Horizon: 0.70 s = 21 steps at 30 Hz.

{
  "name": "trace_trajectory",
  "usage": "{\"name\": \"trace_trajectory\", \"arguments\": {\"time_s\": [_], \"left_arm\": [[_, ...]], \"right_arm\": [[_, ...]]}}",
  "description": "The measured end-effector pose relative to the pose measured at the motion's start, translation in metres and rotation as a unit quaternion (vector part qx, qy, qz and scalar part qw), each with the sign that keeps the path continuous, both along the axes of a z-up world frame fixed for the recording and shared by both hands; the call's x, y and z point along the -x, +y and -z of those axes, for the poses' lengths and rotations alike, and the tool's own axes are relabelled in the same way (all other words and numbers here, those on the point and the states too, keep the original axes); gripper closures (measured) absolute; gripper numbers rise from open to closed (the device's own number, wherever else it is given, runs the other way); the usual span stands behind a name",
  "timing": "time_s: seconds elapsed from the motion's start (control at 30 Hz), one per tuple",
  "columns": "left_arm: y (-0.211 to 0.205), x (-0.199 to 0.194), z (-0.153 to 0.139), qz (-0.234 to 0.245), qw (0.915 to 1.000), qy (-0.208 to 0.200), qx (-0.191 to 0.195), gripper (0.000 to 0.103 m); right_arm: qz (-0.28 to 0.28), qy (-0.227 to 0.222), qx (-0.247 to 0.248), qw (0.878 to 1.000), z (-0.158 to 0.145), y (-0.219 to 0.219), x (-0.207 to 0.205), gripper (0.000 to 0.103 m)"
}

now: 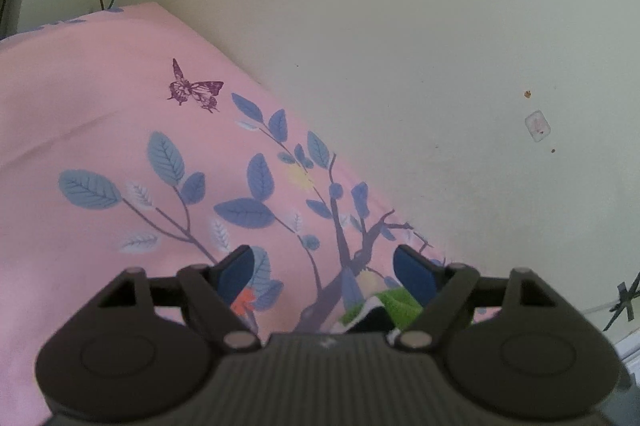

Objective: Fold small clothes

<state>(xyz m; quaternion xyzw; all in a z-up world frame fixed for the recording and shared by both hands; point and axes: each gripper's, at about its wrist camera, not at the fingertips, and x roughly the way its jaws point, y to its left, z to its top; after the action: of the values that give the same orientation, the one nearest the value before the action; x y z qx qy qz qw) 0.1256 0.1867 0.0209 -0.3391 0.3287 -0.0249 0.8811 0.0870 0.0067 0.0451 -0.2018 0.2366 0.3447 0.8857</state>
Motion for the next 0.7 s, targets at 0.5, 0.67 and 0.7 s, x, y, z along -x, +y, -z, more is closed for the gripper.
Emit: {"name": "trace_trajectory", "arguments": {"time_s": [0.5,0.67,0.7], "left_arm": [[-0.018,0.003,-0.009,0.06,0.998,-0.018,-0.007,0.018],[-0.044,0.001,-0.008,0.116,0.9931,-0.016,0.004,0.017],[-0.051,0.001,-0.007,0.132,0.9912,-0.015,0.006,0.017]], "right_arm": [[0.07,0.093,-0.067,0.991,-0.022,-0.087,0.046,0.103],[0.166,0.184,-0.096,0.964,0.008,-0.155,0.061,0.103],[0.179,0.202,-0.091,0.959,0.018,-0.162,0.062,0.103]]}}
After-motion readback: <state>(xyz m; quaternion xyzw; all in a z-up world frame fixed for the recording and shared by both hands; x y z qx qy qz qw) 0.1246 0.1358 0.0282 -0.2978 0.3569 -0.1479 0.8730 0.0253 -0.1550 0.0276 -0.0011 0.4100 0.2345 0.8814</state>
